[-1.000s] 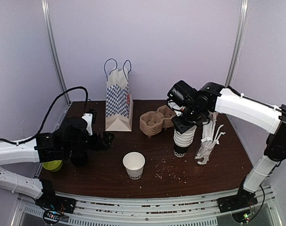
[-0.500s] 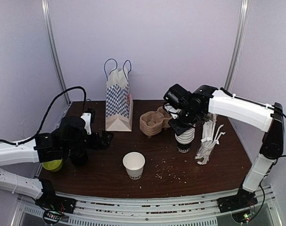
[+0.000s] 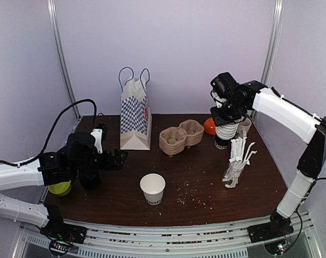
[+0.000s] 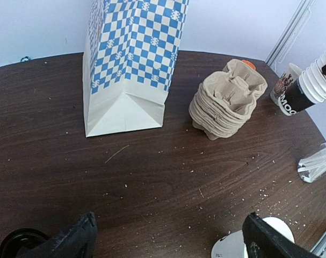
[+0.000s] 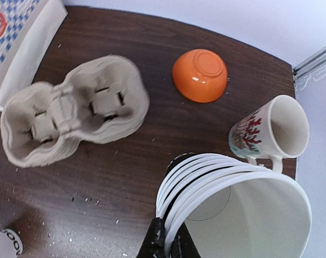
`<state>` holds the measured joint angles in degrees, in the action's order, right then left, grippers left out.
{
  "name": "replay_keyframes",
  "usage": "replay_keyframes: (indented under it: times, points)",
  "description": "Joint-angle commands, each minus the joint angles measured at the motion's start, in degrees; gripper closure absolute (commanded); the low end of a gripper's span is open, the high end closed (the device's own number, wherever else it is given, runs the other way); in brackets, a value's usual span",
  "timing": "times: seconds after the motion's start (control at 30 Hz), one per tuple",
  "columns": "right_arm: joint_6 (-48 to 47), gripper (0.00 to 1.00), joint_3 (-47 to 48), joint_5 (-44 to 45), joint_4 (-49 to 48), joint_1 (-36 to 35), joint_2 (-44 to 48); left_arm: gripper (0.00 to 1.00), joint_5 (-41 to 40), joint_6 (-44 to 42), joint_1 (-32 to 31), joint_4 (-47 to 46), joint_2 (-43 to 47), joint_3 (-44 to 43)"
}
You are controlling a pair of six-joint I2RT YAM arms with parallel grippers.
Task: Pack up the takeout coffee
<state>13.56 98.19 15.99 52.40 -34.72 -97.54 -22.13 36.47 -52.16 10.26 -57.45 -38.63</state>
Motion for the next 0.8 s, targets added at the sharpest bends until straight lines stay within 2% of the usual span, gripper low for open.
replay_keyframes:
  times: [0.0, 0.27, 0.67, 0.77]
  points:
    - [1.11, 1.0, 2.39, -0.1, -4.2, 5.78, -0.93, 0.02, 1.36, -1.03, 0.65, -2.88, 0.76, 0.74]
    - [2.52, 1.0, 4.56, -4.41, -9.47, 11.5, -6.38, 0.02, 1.75, -0.86, 0.98, -2.45, 0.78, 0.49]
    - [2.24, 1.0, 12.44, -6.14, -3.05, 11.8, -15.8, 0.02, 1.92, 0.71, 1.09, -1.16, 2.33, 1.18]
    - [2.08, 0.88, 12.05, -5.74, -2.6, 11.88, -16.09, 0.02, 1.91, 0.93, 1.1, -0.9, 2.81, 1.37]
